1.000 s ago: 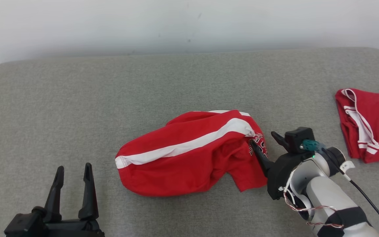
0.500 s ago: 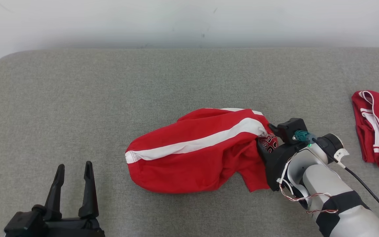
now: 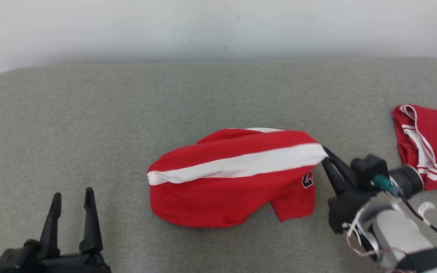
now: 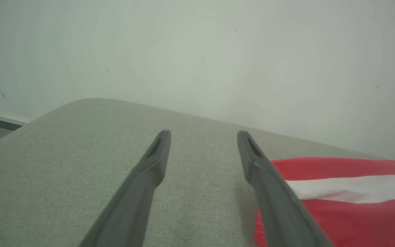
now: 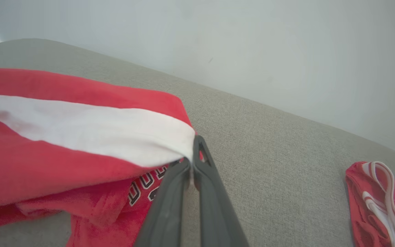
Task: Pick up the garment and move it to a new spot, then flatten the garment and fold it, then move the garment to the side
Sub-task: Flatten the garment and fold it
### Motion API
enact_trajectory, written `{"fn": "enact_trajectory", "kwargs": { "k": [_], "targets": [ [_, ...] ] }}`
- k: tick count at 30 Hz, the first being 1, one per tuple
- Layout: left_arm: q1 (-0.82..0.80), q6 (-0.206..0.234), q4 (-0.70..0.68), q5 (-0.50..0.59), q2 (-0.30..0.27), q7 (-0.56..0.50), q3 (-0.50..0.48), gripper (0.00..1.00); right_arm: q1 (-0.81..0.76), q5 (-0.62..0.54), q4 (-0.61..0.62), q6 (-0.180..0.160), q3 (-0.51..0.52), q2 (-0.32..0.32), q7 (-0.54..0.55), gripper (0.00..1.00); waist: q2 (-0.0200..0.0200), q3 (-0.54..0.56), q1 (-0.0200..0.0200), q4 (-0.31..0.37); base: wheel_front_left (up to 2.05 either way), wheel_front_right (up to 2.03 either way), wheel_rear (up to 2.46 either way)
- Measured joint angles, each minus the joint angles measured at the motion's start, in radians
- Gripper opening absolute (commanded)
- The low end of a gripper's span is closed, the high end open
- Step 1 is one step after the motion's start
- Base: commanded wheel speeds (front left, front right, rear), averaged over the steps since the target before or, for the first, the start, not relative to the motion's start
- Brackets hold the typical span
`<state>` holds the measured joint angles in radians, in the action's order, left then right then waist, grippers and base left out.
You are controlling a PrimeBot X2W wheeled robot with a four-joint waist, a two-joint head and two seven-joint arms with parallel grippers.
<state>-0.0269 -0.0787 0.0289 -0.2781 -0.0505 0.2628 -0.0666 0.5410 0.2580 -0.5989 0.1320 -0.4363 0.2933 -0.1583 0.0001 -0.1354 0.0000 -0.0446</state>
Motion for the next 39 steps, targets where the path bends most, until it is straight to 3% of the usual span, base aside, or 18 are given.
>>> {"fn": "enact_trajectory", "kwargs": {
  "k": [8,14,15,24,29,34,39],
  "targets": [
    [0.012,0.007,-0.009,-0.003,0.000,0.000,-0.030,1.00,-0.232,-0.106,0.215,0.000,0.133,0.028,0.117,0.00,0.0000,0.009,0.0000,0.056,0.00,0.00,0.00],
    [0.004,0.002,-0.008,-0.004,0.000,0.000,-0.023,1.00,-0.328,-0.191,0.246,0.000,0.202,0.020,0.167,0.00,0.0000,0.003,0.0000,0.071,0.00,0.00,0.00],
    [0.002,0.002,-0.008,-0.004,0.000,0.000,-0.022,1.00,-0.336,-0.201,0.235,0.000,0.212,0.014,0.171,1.00,0.0000,0.001,0.0000,0.071,0.00,0.00,0.00],
    [0.001,-0.002,0.008,-0.004,0.000,0.000,-0.016,1.00,-0.365,-0.232,0.166,0.000,0.275,-0.026,0.185,1.00,0.0000,0.010,0.0000,0.059,0.00,0.00,0.00],
    [0.015,-0.001,0.012,-0.004,0.000,0.000,-0.025,1.00,-0.398,-0.214,0.225,0.000,0.388,-0.047,0.156,1.00,0.0000,0.028,0.0000,0.060,0.00,0.00,0.00],
    [0.039,-0.001,0.016,-0.004,0.000,0.000,-0.032,1.00,-0.416,-0.166,0.317,0.000,0.505,-0.119,0.074,1.00,-0.0001,0.050,0.0000,0.070,0.00,0.00,0.00],
    [0.064,-0.001,0.017,-0.003,0.000,0.000,-0.036,1.00,-0.422,-0.116,0.367,0.000,0.524,-0.169,0.003,1.00,-0.0001,0.078,-0.0001,0.082,0.00,0.00,0.00]
  ]
}}
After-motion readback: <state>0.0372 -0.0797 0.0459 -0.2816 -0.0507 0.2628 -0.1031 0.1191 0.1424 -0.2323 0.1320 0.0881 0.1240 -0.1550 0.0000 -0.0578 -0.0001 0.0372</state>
